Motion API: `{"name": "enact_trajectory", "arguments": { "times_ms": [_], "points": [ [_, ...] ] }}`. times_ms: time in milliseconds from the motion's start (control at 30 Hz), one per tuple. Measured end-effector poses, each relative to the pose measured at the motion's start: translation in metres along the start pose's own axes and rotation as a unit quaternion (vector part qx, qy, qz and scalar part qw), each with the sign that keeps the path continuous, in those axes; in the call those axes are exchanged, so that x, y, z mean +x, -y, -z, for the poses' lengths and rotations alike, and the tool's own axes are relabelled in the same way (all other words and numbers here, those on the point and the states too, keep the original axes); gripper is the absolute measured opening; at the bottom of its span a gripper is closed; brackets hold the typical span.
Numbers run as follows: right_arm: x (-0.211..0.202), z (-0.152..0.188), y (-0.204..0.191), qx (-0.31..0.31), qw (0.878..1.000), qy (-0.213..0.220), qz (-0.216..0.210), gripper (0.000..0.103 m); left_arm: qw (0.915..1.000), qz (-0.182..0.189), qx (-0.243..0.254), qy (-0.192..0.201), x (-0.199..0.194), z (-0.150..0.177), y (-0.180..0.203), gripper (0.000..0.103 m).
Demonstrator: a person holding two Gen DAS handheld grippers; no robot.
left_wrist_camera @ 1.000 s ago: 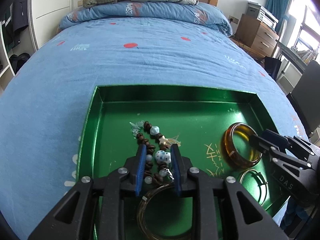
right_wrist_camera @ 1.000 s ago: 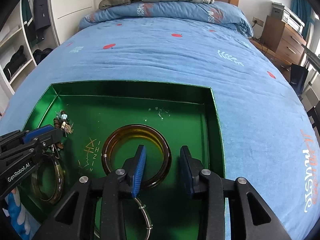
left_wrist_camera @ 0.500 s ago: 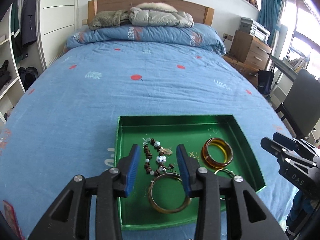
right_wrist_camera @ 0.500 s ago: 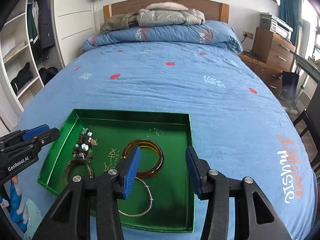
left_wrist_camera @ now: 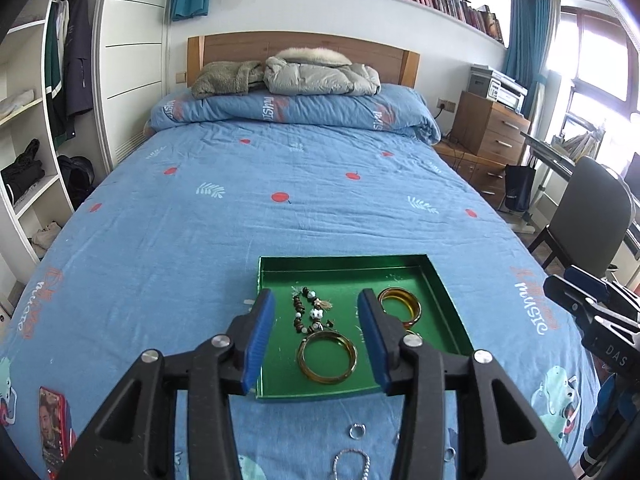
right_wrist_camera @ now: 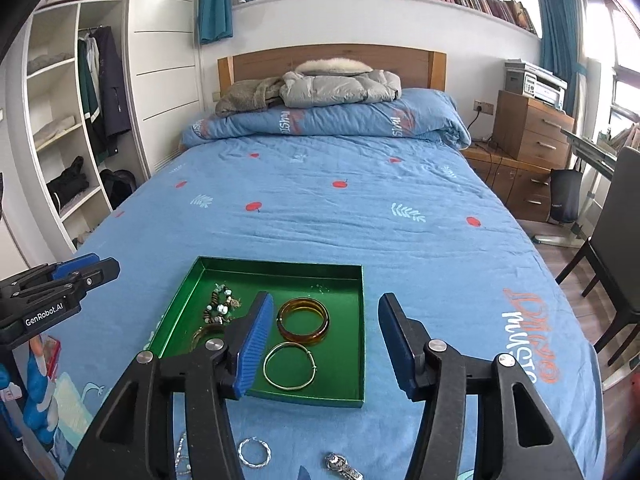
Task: Organize jewelry
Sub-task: 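Withdraw both tools from the tray back over the jewelry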
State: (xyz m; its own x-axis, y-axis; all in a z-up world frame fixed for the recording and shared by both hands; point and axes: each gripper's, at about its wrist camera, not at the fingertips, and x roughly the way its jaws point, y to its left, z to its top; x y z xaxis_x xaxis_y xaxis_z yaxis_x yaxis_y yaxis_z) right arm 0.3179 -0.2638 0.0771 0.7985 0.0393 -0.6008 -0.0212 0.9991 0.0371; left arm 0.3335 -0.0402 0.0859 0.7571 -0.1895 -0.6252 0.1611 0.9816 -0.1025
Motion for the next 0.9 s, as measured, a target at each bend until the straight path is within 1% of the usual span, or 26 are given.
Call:
{"name": "enact_trajectory", "arguments": {
  "times_ms": [467,733,900],
  "points": [
    [-0.104,0.022,0.008,-0.001,0.999,0.04,-0.002,0.055,0.9994,-0.02,0.005,0.028,-0.1,0.026,-0.006,0.042],
    [-0.168,0.036,0.013,0.007,0.997,0.073,-0.008,0.055,0.9986,-0.022,0.002,0.047,-0.162,0.043,-0.015,0.042],
    [-0.203,0.047,0.014,0.009,0.995,0.095,-0.014,0.056,0.998,-0.026,0.008,0.057,-0.192,0.054,-0.019,0.042]
  ]
}}
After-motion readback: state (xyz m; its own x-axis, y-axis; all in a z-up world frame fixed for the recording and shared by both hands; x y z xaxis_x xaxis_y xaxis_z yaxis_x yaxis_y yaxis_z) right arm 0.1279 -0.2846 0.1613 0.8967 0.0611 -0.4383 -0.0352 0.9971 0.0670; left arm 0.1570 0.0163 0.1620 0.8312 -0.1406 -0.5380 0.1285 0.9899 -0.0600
